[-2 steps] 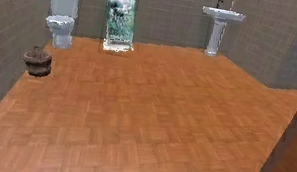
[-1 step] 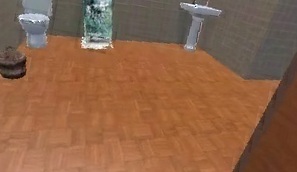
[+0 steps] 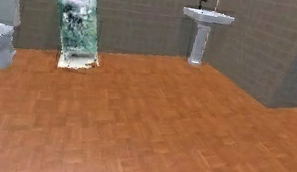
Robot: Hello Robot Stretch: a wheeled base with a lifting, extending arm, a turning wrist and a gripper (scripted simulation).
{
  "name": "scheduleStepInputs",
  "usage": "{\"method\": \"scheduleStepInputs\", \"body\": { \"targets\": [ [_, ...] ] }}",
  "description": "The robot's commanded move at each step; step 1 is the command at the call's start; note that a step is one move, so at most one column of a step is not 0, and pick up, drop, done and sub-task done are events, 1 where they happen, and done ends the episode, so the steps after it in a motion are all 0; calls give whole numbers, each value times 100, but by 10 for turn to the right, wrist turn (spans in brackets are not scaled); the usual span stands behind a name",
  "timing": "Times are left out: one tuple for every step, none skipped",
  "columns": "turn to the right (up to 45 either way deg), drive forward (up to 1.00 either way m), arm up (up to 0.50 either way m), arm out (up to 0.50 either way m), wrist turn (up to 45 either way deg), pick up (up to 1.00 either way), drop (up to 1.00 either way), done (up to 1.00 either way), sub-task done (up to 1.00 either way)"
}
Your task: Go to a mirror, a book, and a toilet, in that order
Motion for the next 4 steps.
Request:
{"method": "scheduleStepInputs", "body": {
  "targets": [
    [150,0,0,0,0,0,0,0,0],
    [0,10,0,0,0,0,0,0,0],
    [150,0,0,0,0,0,0,0,0],
    [0,50,0,0,0,0,0,0,0]
  ]
}}
